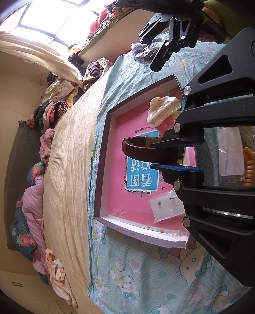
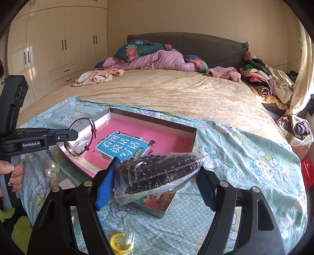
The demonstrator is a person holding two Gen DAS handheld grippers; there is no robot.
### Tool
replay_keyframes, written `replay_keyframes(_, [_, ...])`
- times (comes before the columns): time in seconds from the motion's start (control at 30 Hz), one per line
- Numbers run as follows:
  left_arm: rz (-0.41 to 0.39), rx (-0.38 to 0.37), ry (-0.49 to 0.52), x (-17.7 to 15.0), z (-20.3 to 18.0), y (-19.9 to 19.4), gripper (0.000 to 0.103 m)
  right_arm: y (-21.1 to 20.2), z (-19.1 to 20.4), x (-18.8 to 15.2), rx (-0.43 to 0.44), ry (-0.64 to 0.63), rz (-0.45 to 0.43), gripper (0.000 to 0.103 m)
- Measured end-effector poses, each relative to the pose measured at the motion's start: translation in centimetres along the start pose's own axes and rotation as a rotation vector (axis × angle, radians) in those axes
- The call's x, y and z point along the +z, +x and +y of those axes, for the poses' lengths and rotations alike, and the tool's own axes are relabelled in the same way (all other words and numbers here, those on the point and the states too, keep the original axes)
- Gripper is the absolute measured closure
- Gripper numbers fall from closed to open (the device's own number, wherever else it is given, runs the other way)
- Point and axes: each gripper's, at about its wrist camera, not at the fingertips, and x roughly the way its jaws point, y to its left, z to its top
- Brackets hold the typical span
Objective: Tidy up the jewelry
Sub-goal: 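Carry the watch and black bracelet bag into the grey box and release both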
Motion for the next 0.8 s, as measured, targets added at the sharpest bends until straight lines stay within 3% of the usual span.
replay_keyframes(0.8, [0.108, -0.01, -0.014, -0.8, 1.1, 5.0, 0.095, 5.5, 0.4, -1.6, -0.022, -0.072, 0.119, 0.03])
